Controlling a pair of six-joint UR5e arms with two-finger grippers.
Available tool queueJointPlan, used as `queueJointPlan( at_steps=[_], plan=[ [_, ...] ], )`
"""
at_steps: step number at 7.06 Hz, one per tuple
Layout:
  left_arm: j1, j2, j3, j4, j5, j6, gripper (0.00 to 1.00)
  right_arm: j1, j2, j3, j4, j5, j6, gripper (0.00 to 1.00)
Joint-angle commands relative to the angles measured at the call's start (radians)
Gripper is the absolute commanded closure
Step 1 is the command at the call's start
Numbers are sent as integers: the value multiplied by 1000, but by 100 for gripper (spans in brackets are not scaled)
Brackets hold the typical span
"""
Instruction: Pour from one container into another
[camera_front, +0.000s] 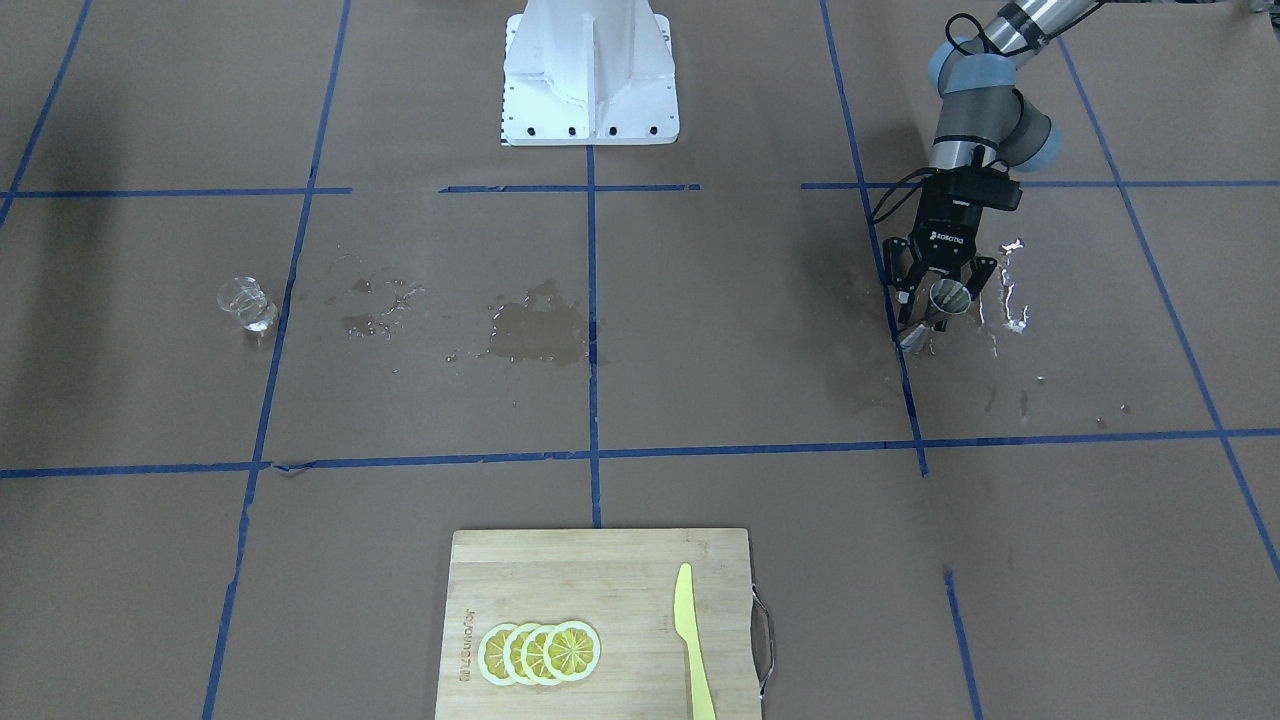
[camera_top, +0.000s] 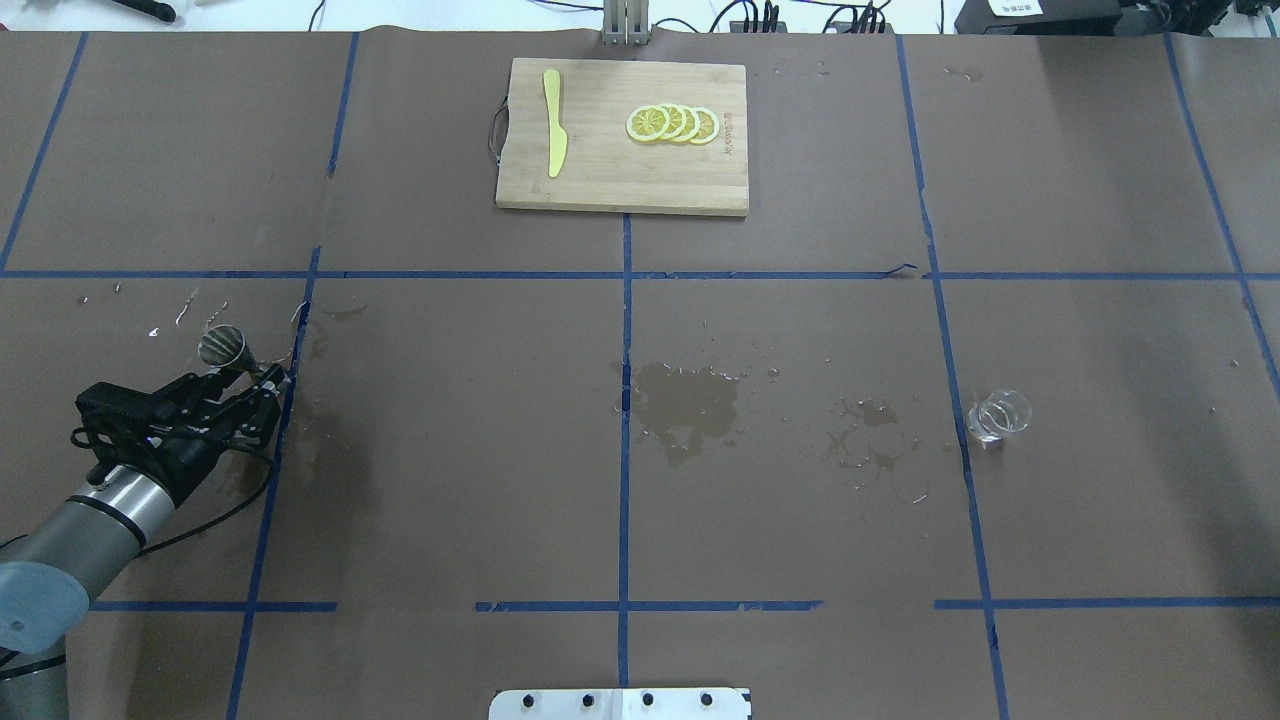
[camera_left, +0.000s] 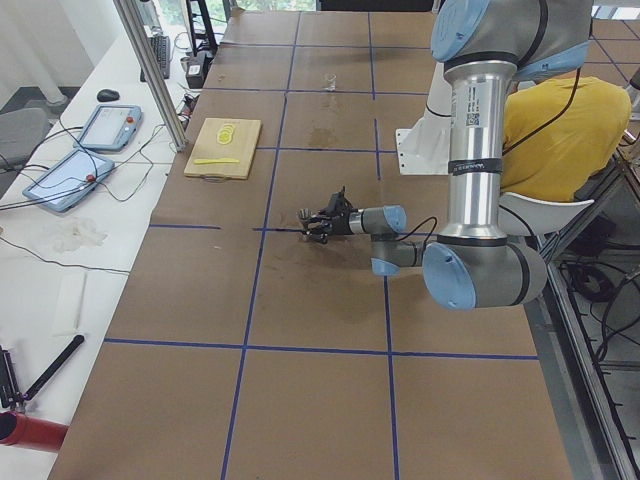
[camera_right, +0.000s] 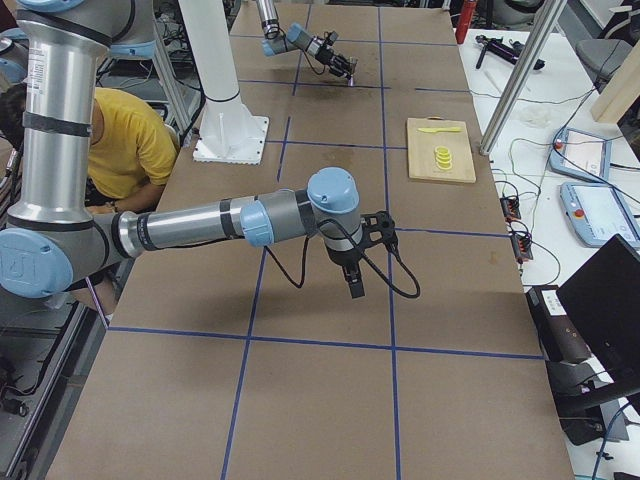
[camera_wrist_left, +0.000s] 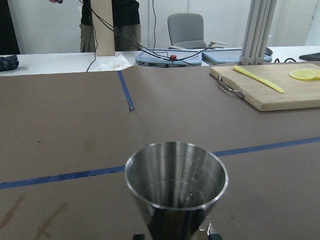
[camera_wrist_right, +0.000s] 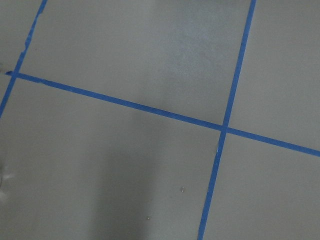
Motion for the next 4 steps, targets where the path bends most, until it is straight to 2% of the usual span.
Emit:
queueJointPlan(
  at_steps=[1, 4],
  plan=[
    [-1, 1, 0, -1, 1, 0, 47, -1, 1, 0, 0, 0, 0, 0],
    [-3, 5, 2, -25, 1, 3, 49, 1, 1, 2, 0, 0, 0, 0]
  ],
)
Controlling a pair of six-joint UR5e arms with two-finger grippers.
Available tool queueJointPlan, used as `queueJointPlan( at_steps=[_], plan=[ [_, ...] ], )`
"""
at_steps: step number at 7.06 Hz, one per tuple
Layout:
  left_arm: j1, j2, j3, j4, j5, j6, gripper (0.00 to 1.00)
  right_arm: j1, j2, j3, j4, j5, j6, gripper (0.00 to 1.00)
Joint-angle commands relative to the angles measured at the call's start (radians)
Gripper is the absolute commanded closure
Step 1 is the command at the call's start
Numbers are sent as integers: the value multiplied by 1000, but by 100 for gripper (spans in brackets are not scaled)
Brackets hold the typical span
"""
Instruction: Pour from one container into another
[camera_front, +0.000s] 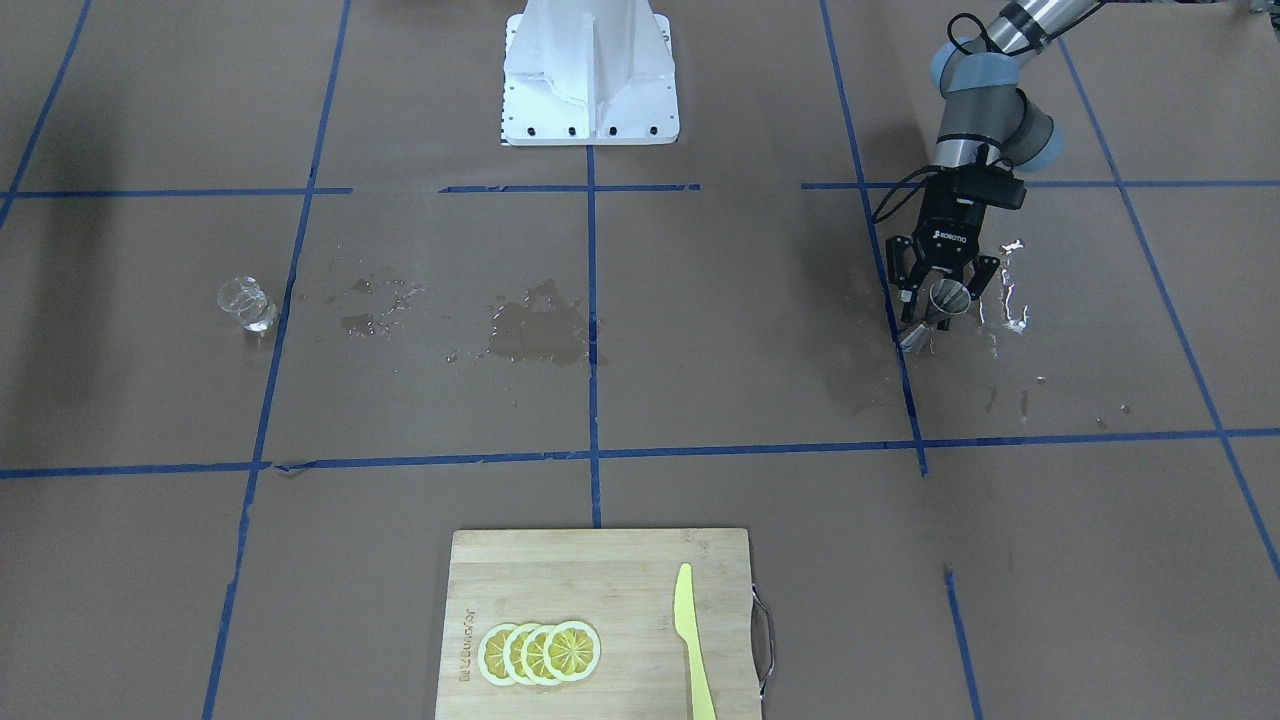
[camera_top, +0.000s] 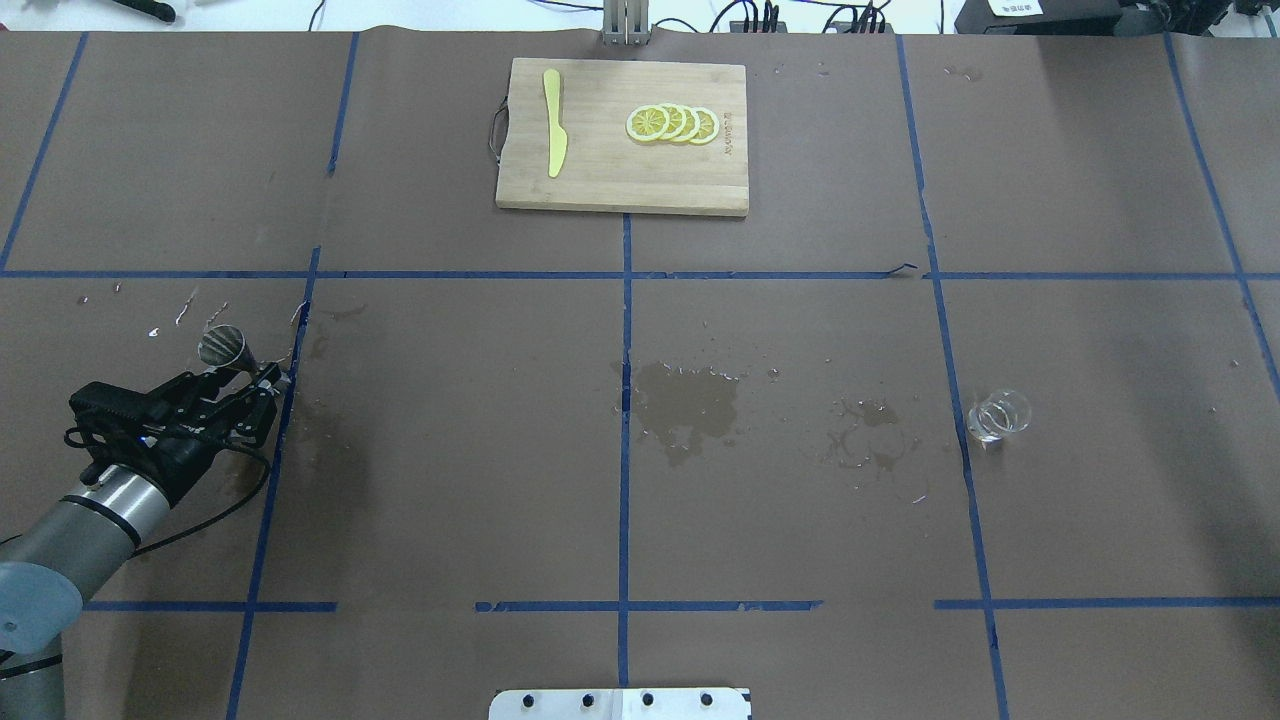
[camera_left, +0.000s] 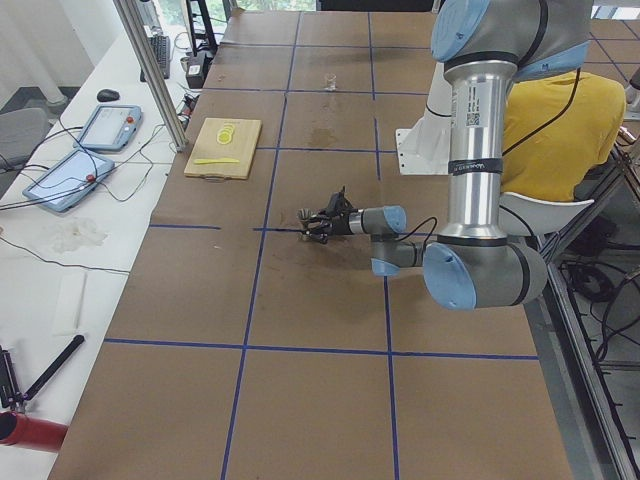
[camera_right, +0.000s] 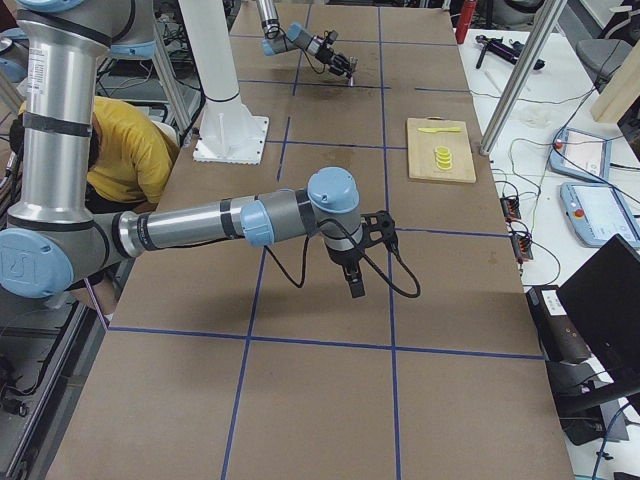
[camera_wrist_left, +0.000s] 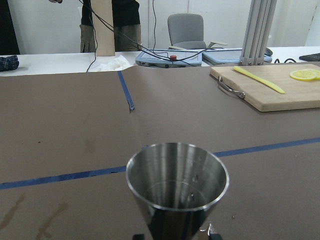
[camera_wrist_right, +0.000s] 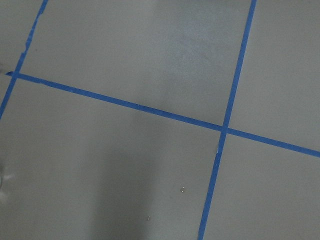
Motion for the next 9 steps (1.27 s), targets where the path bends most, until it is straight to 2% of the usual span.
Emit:
queueJointPlan(
  at_steps=[1, 3, 4, 8, 9],
  plan=[
    [0, 1, 1, -5, 0, -1, 58, 0, 0, 1, 0, 0, 0, 0],
    [0, 0, -1, -5, 0, -2, 88, -1, 0, 1, 0, 0, 0, 0],
    [-2, 0, -1, -9, 0, -2, 96, 0, 0, -1, 0, 0, 0, 0],
    [-14, 0, -33, -50, 0, -1, 100, 0, 5, -1, 0, 0, 0, 0],
    [-17, 0, -38, -100, 0, 10, 100, 0, 5, -1, 0, 0, 0, 0]
  ],
)
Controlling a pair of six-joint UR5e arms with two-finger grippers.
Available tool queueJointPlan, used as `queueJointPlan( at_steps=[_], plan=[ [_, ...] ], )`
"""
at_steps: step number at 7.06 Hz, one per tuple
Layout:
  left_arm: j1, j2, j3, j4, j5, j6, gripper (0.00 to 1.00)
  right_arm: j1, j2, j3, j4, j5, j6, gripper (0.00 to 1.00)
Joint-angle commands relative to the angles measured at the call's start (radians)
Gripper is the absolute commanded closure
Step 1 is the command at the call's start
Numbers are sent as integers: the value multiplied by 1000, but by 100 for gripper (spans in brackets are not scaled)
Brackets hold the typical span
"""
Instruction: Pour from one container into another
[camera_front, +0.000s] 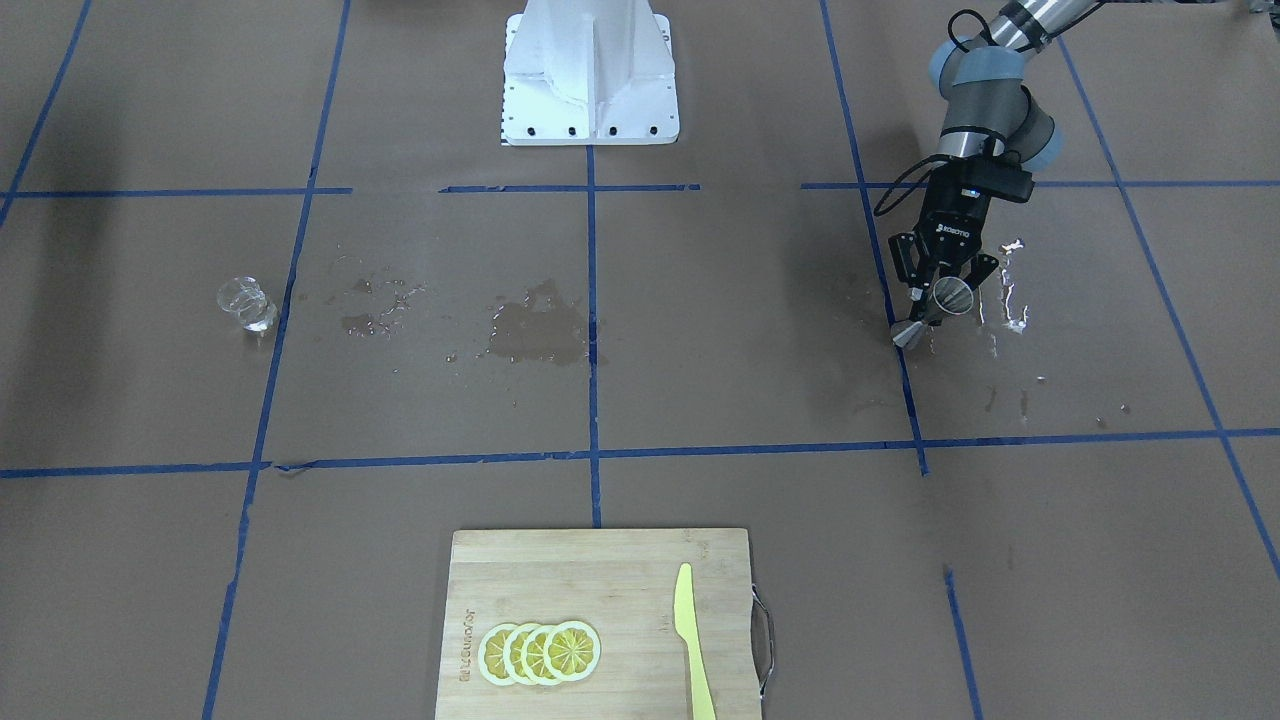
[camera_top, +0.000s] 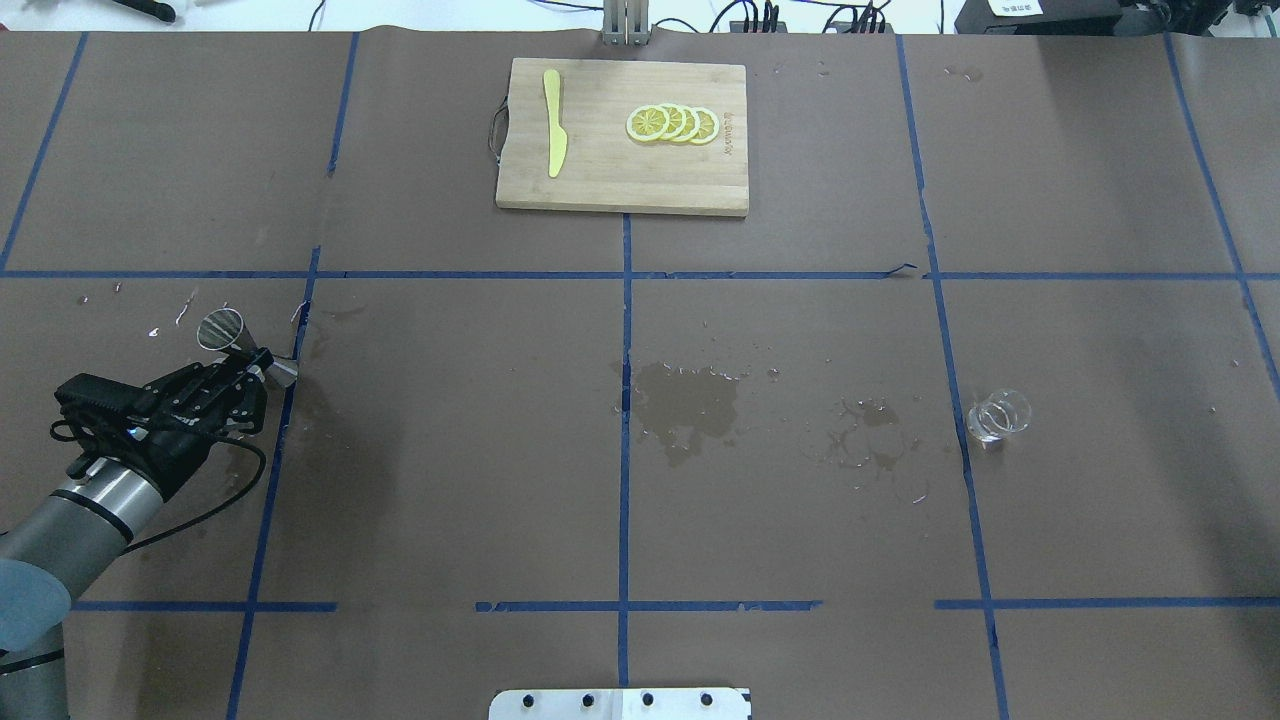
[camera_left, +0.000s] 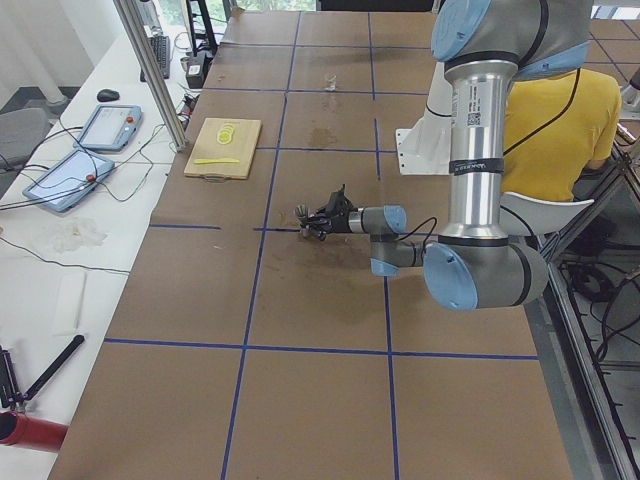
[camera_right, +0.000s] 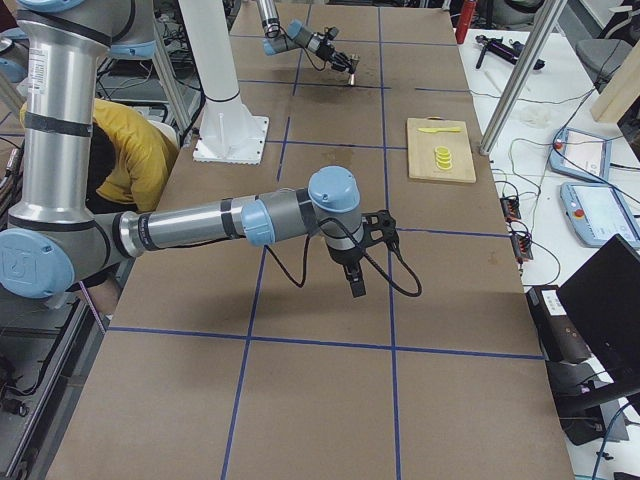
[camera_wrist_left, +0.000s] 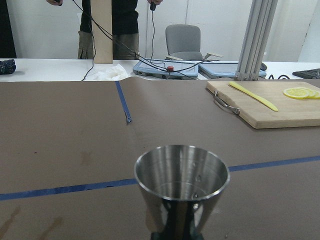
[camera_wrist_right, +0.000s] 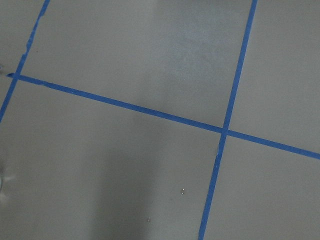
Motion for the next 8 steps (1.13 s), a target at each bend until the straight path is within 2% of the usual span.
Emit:
queueJointPlan(
  at_steps=[1, 3, 4, 5, 8],
  plan=[
    [-13, -2, -11, -97, -11, 13, 100, 0, 0, 0, 0, 0, 0, 0],
    [-10, -29, -33, -122, -15, 251, 100, 0, 0, 0, 0, 0, 2, 0],
    [-9, -67, -35, -132, -88, 389, 100, 0, -3, 0, 0, 0, 2, 0],
    [-18, -119, -35, -130, -201, 448, 100, 0, -4, 0, 0, 0, 2, 0],
    [-16, -256, -31, -118, -410, 455, 100, 0, 0, -2, 6, 0, 0, 0]
  ],
)
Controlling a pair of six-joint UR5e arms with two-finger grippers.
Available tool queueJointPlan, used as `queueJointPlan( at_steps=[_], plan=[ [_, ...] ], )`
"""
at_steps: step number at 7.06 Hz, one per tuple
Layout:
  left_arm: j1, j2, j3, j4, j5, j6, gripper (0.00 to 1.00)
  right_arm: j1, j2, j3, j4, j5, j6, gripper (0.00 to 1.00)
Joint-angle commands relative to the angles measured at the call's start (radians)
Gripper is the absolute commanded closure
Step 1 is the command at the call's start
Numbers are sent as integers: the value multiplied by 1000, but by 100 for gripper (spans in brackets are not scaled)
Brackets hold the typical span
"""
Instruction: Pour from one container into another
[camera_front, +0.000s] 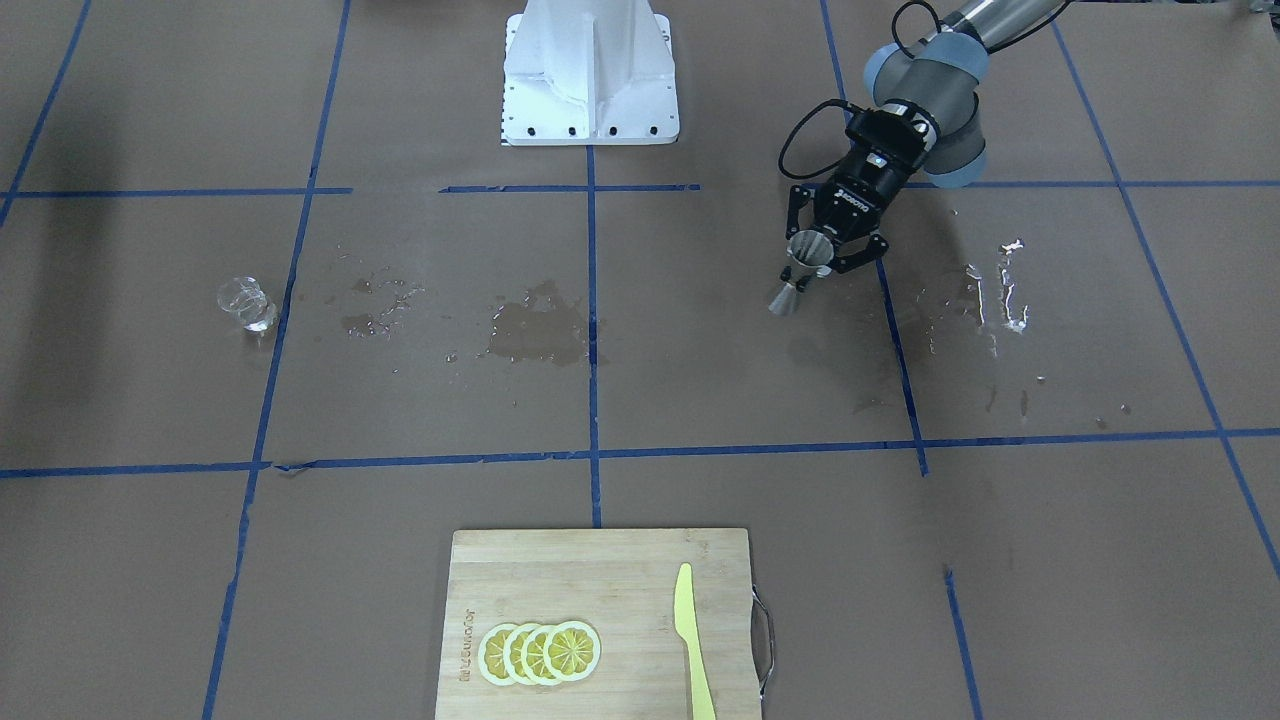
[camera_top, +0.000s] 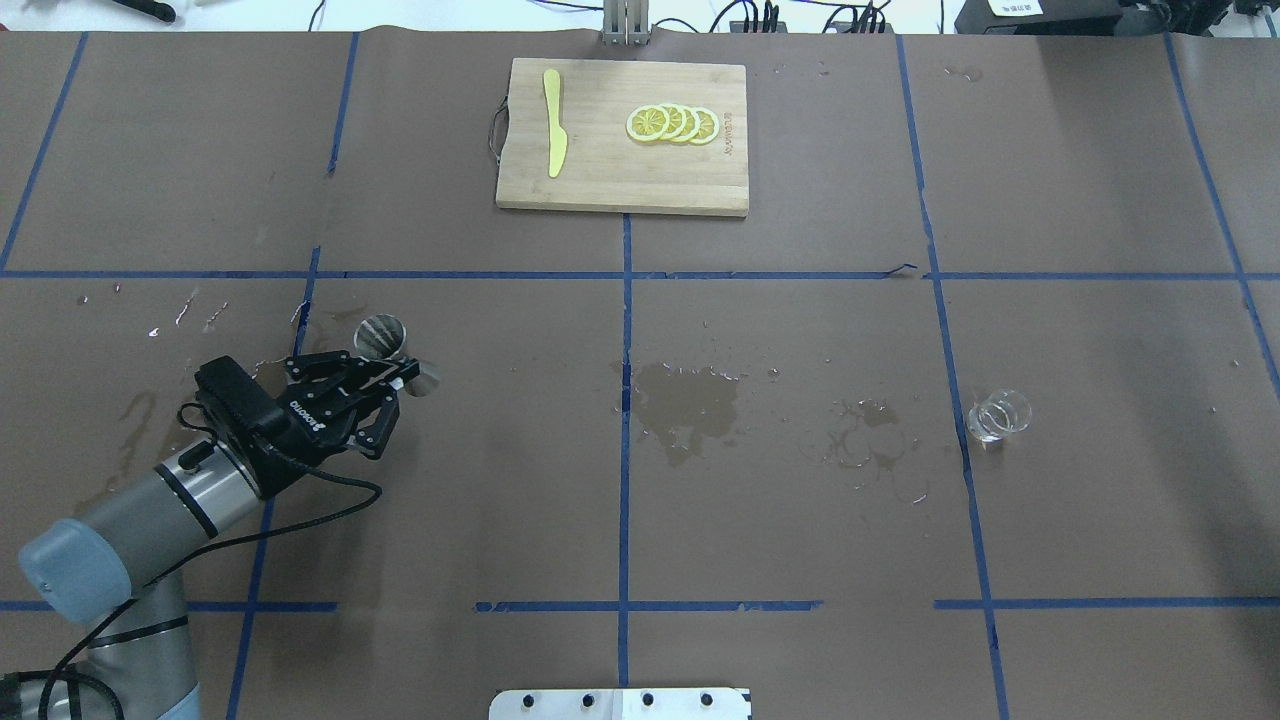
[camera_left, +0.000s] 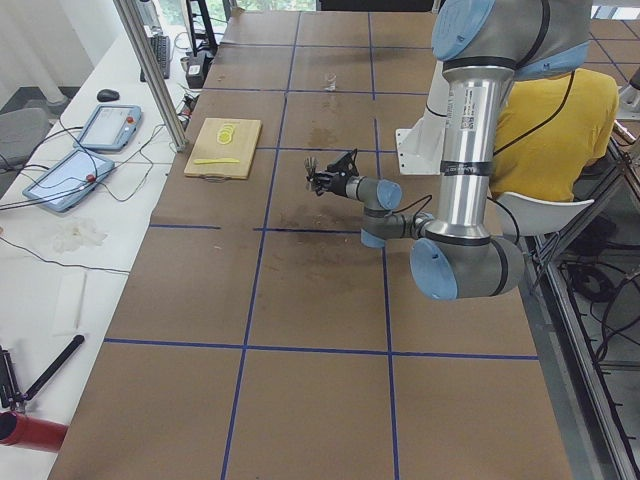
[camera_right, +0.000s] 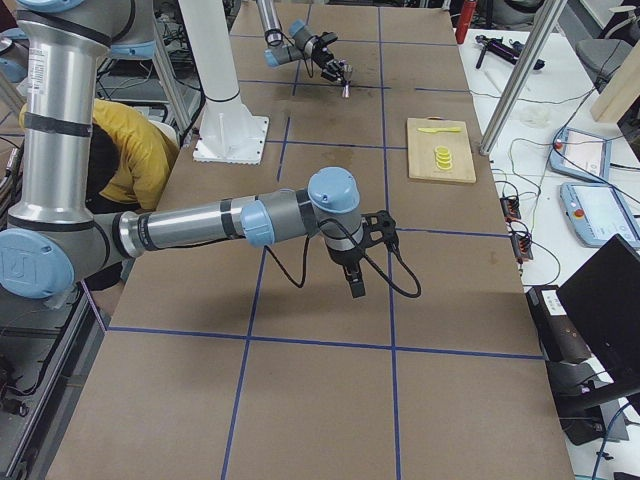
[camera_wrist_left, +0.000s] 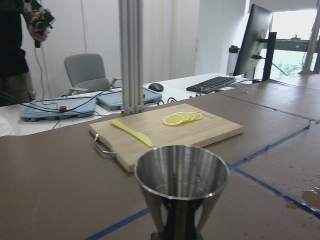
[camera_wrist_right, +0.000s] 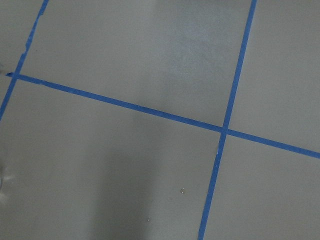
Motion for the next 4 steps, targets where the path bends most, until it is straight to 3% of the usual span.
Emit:
queueJointPlan(
  at_steps=[1, 3, 4],
  plan=[
    [-24, -78, 7, 15, -190, 10, 100, 0, 1, -2, 5, 0, 0, 0],
    [-124, -193, 12, 153, -402, 243, 100, 0, 3, -2, 5, 0, 0, 0],
    [-135, -246, 13, 236, -420, 255, 100, 0, 3, -4, 5, 0, 0, 0]
  ],
)
